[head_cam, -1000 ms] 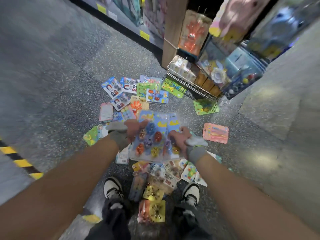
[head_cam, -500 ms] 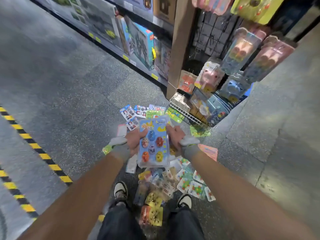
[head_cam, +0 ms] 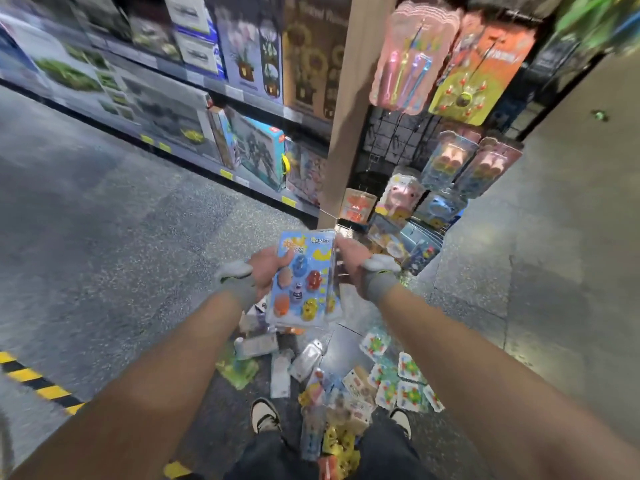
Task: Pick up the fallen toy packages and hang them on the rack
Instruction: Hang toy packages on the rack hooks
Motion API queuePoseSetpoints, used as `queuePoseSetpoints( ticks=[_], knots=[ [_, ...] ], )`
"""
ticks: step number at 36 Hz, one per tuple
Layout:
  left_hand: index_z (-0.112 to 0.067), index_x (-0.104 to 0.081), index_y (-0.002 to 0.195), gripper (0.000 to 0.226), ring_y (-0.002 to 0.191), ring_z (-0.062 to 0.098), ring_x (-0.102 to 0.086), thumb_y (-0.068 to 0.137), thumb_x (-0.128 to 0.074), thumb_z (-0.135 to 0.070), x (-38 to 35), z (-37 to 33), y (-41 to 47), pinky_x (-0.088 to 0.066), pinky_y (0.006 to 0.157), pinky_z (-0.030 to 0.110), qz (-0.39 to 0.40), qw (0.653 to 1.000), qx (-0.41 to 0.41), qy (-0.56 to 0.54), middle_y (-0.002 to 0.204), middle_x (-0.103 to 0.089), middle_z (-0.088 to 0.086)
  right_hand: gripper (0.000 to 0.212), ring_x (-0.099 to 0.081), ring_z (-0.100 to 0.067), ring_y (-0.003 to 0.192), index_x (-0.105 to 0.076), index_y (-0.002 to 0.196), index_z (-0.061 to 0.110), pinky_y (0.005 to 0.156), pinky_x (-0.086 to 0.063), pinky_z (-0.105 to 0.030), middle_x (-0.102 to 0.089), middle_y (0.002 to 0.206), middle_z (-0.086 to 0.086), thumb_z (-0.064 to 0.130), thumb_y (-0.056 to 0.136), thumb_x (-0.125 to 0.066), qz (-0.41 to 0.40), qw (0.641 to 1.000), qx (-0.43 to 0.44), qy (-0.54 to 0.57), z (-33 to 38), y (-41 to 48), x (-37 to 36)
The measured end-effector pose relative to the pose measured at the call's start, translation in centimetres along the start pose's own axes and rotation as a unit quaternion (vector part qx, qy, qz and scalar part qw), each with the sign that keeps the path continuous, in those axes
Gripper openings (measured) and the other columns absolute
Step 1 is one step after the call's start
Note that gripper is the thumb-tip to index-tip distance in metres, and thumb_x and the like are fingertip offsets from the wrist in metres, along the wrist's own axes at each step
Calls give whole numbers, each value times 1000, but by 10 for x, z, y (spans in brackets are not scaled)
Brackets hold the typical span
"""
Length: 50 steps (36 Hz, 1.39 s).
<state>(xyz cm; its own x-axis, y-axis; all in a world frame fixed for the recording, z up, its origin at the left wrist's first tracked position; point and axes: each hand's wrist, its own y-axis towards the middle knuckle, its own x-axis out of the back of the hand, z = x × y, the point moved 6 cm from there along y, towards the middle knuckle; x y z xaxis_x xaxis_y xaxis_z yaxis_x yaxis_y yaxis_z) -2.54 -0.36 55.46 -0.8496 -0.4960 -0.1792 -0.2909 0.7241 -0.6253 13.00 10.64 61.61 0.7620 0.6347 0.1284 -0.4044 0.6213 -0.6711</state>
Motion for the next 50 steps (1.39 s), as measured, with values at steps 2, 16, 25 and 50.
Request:
queuePoseSetpoints(
  ticks=[2,16,25,50],
  knots=[
    [-5,-67,114,45,113,55,-54,83,-74,-37,22,-18,11,-33,99,75,23,999,-5,35,123,-52,43,47,-58,-24,69,-67,107,11,63,-51,-32,-66,91,-9,46,101,-35,-15,999,7,38,20,-5,-13],
    [-7,-70,102,18,105,34,-68,96,-62,-21,-4,-143,-4,-49,99,54,62,986,-89,129,111,-72,16,10,-62,-21,64,-67,87,13,54,-52,-29,-67,78,-6,10,87,-57,-89,988,76,100,110,-12,17],
    [-14,-73,104,48,106,29,-68,73,-72,-51,-11,-186,61,-50,99,53,65,972,-118,191,110,-73,8,13,-56,-22,74,-64,82,10,87,-52,-45,-62,78,-9,8,93,-58,-101,986,116,65,151,40,53],
    [-4,-67,113,25,88,28,-72,98,-59,-22,-90,-258,127,-60,77,40,12,976,-62,208,108,-73,13,4,-69,-36,96,-69,87,16,81,-56,-55,-73,89,-9,16,84,-70,-94,987,127,-27,182,156,153]
  ],
)
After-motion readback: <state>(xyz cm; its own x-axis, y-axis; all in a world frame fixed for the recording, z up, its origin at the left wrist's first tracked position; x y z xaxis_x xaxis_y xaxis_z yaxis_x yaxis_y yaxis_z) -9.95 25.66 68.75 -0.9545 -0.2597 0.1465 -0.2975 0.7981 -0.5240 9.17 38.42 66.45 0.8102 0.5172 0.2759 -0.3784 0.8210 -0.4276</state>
